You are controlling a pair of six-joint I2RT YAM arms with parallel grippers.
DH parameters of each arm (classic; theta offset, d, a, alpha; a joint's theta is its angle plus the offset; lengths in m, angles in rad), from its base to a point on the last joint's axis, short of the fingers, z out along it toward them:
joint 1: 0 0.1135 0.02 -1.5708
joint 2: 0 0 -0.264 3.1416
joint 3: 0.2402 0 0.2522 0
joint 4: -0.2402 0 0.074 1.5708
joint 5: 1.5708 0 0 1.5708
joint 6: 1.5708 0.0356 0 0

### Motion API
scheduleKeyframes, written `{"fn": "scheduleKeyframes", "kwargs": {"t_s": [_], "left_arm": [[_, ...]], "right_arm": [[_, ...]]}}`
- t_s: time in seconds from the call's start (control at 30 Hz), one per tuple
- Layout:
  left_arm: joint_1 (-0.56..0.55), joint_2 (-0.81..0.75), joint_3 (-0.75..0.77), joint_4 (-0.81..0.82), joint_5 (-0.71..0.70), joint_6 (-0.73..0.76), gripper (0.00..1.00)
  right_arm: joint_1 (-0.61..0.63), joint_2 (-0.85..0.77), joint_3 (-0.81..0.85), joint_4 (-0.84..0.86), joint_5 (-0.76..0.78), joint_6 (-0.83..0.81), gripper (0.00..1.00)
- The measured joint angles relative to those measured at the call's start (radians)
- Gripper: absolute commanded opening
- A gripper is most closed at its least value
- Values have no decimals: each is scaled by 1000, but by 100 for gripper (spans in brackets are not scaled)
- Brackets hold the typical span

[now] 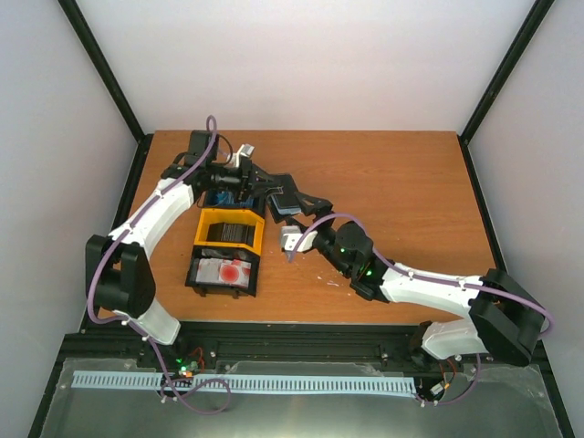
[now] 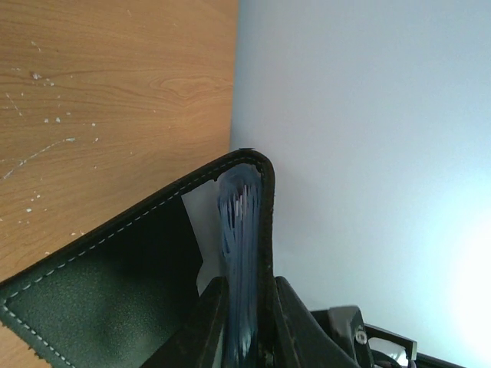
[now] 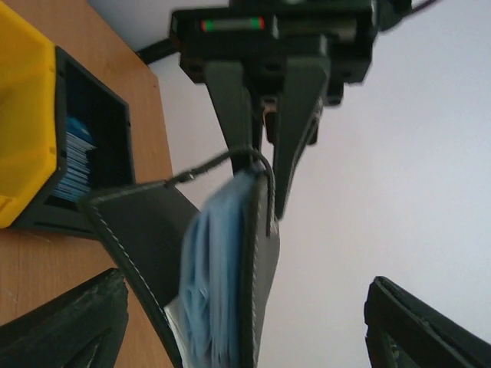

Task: Put the credit cards into the card holder
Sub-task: Close the card holder at the center of the board.

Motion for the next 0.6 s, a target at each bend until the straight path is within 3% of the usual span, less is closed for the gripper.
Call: {"fn": "scheduleKeyframes", "kwargs": {"t_s": [0.23,0.6], "left_arm": [[0,-6,-21,14,-10,-7,11],[0,-45,-48,13,-20,-1,20]], "right_arm": [[21,14,31,-30,-29,-53,47],[26,36,36,-43,-23,-82,17]]}}
